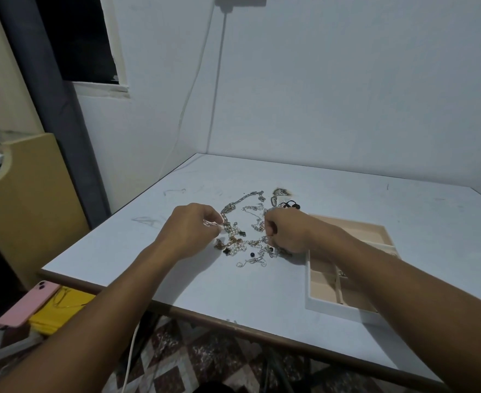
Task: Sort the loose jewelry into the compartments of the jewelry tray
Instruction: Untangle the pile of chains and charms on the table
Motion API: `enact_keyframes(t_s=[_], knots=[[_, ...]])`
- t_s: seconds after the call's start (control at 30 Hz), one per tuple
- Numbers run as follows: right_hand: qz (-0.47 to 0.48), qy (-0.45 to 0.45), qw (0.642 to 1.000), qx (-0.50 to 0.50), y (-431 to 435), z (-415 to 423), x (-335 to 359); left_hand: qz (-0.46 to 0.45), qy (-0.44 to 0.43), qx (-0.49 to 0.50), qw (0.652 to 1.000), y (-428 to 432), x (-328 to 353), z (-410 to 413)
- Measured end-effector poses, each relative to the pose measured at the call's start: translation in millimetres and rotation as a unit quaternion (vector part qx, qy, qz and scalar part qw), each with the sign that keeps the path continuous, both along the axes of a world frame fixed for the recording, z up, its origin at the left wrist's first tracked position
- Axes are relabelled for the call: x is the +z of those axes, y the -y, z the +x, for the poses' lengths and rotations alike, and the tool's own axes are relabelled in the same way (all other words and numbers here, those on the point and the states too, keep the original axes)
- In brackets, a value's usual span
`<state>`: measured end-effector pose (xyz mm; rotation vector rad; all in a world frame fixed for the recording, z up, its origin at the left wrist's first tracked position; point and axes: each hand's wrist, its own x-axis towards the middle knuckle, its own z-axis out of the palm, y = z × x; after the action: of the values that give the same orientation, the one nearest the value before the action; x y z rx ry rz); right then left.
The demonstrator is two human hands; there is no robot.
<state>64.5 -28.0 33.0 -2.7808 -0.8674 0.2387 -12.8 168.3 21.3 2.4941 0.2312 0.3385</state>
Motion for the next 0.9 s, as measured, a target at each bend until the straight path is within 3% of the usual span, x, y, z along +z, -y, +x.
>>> enact_keyframes(t_s=[0.23, 0.43, 0.67, 0.9], knots=[[0.13, -0.006, 0.991, -0.025, 26.7, 7.7, 13.6, -0.018, 0.018, -0.017, 1.0, 19.9, 2.4, -9.0], [0.265, -0.036, 0.962, -0.05, 73.2, -7.8, 30.6, -0.043, 0.058, -0.116, 0.991, 83.6, -11.4, -28.6], [0.21, -0.041, 0.973, -0.085, 122.7, -43.4, 25.2, 0.0, 0.082, -0.185, 0.979, 145.1, -33.7, -42.6], [0.151, -0.051, 0.982, -0.106, 137.2, -52.0, 11.3, 0.017, 0.077, -0.181, 0.98, 153.7, -40.2, -42.5]])
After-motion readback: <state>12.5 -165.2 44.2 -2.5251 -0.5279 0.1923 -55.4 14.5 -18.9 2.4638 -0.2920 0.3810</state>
